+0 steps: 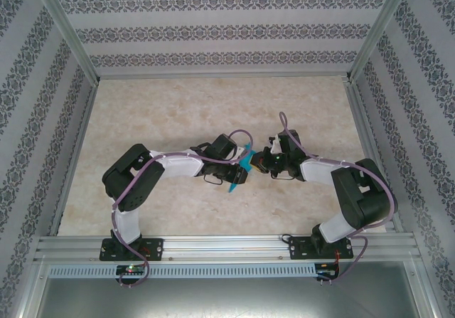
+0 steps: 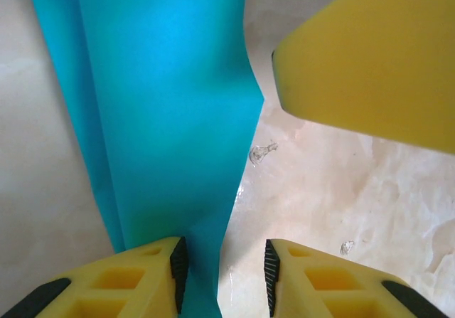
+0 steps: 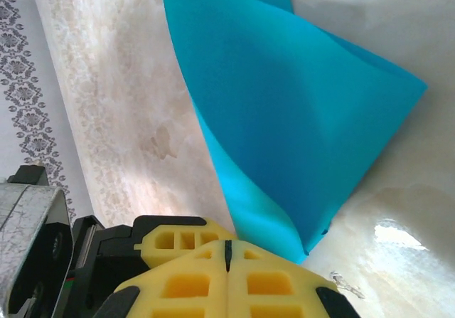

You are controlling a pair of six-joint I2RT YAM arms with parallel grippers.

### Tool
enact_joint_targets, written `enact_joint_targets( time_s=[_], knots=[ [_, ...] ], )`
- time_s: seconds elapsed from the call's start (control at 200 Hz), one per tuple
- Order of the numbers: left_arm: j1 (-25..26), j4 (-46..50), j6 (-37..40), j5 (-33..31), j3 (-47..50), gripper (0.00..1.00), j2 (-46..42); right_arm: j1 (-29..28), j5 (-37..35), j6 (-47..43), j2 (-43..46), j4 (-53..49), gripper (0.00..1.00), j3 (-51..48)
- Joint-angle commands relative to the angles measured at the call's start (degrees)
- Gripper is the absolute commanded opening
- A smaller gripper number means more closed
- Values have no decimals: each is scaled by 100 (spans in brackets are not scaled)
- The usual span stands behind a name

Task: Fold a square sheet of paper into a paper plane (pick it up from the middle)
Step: Fold the wing for the fifth time at the center of the table.

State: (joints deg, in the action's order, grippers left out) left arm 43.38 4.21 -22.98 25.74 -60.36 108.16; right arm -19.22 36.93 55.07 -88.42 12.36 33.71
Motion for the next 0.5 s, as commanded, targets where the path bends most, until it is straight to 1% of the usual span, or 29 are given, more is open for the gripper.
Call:
enact_joint_targets(
  time_s=[0.0, 0.355, 0.495],
  knots=[
    [-62, 221, 238, 62, 106, 38, -9, 57, 132, -174, 0, -80, 4, 174],
    [-99, 199, 225, 123, 72, 39, -72, -49, 192, -369, -730, -74, 2, 437],
    [-127, 210, 265, 177, 90, 40, -129, -79, 92, -499, -898, -210, 1, 537]
  ],
)
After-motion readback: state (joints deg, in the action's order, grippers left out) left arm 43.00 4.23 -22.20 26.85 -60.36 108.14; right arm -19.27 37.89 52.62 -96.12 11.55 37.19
